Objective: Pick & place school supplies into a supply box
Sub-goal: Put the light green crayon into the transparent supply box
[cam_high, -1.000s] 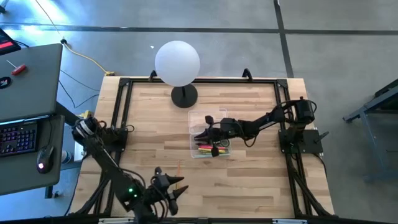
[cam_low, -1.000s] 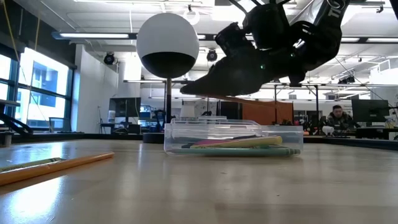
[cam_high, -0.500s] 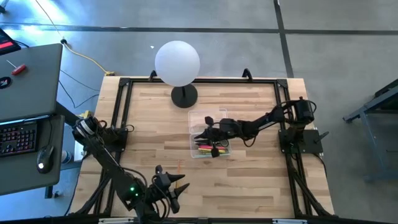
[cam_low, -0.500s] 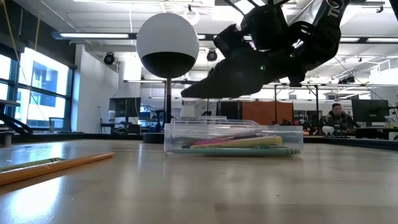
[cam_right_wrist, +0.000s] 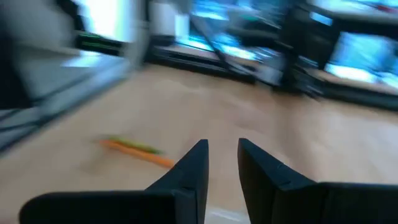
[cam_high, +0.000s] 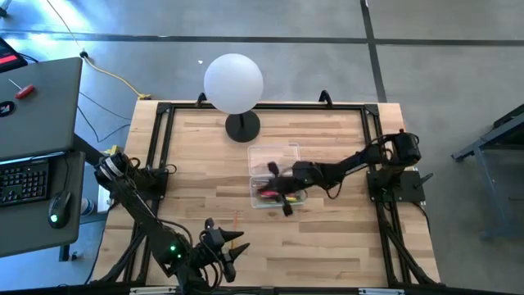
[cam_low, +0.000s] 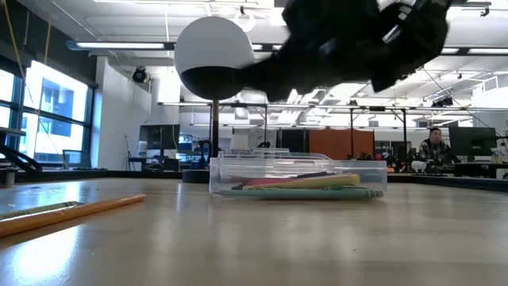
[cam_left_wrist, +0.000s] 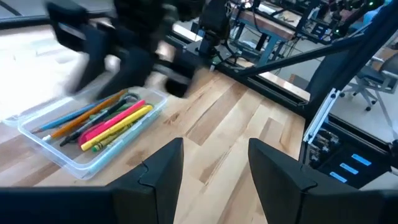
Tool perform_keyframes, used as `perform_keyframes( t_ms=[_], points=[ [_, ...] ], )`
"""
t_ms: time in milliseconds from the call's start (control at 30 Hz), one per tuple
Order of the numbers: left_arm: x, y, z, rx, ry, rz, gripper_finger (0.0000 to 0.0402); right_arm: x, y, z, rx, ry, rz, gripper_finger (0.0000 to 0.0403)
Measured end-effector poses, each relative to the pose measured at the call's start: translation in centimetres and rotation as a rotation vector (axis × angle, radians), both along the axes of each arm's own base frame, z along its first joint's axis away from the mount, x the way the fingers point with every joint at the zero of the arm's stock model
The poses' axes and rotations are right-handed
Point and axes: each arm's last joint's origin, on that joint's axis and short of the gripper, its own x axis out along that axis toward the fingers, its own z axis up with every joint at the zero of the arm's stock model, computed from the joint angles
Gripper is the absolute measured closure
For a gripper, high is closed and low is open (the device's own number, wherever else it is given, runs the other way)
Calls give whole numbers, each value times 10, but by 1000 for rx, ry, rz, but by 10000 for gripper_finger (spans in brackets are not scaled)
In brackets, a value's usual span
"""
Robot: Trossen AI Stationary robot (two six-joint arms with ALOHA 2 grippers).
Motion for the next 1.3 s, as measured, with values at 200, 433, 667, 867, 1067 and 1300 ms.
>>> perform_keyframes(
  t_ms=[200,433,667,867,1067,1300],
  points=[
    [-2,-2,5,-3,-34,7,188,-11,55,2,-116,-51,247,337],
    [21,13,-3,-56,25,1,188,-21,87,1,-245,-71,134,329],
    [48,41,-5,-145,110,-7,188,-25,98,0,-261,-56,45,329],
    [44,41,-3,-79,64,55,188,-26,99,-3,-262,-31,44,329],
    [16,22,-6,-111,47,70,188,-27,98,-7,-285,13,48,329],
    [-17,20,-31,-345,297,158,188,-28,95,-12,-262,80,37,329]
  ],
)
